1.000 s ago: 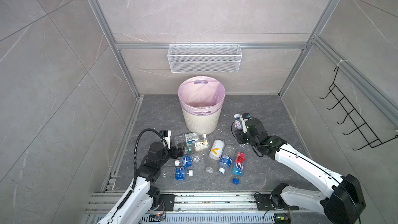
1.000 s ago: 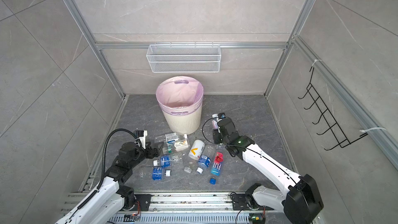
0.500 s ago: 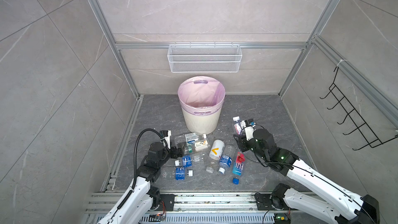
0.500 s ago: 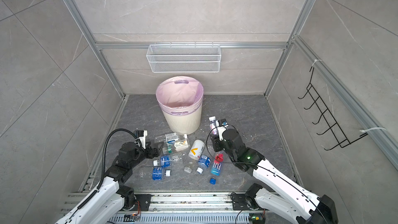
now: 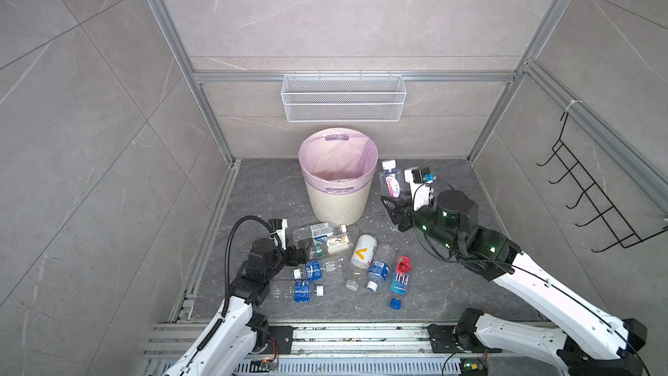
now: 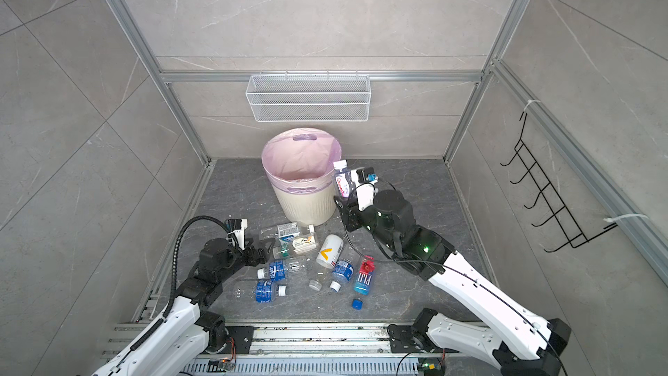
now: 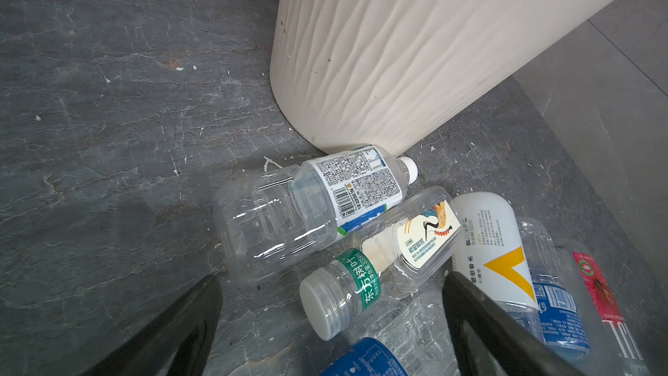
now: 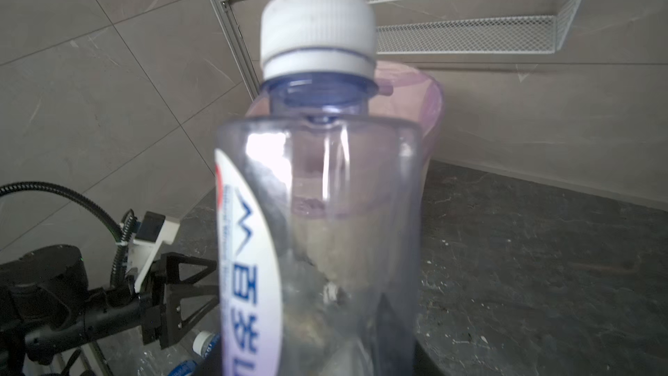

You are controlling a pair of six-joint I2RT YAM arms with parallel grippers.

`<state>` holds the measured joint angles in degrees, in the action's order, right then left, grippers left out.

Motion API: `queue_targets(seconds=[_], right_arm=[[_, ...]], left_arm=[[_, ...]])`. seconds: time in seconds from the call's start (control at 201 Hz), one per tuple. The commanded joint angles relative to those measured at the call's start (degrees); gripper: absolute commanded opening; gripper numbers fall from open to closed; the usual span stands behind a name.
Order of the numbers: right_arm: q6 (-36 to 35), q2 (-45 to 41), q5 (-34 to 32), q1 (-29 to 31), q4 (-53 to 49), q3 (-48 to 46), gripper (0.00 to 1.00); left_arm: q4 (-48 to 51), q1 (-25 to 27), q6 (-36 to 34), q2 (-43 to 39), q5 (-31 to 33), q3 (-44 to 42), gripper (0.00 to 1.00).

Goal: Throw the plastic bottles in the bin
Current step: 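Hold the bottle over the bin and open the right gripper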

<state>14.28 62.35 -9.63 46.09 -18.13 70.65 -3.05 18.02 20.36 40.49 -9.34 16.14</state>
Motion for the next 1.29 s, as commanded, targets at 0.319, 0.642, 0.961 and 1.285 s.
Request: queue_targets(seconds=[0.319, 0.642, 0.961, 1.285], right_arm=[[-0.72, 49.07, -4.65, -4.33, -12.53, 59.59, 0.79], [-3.41, 52.36, -3.97, -4.35, -12.01, 67.2, 0.99], [-3.41, 38.45, -4.98, -4.34, -9.58, 49.1, 0.99], [-2.86, 22.39, -6.72, -4.25, -4.76, 25.37, 0.99]], left_arm=[[-1.78, 0.18, -1.06, -0.76, 0.03, 0.02, 0.97], [-1.47, 0.08, -1.02, -1.57, 0.03, -0.15, 0.97], [-1.75, 0.08, -1.02, -1.3, -0.32, -0.06, 0.97], [-0.72, 0.17, -1.14, -3.34, -0.76, -0.15, 0.97]])
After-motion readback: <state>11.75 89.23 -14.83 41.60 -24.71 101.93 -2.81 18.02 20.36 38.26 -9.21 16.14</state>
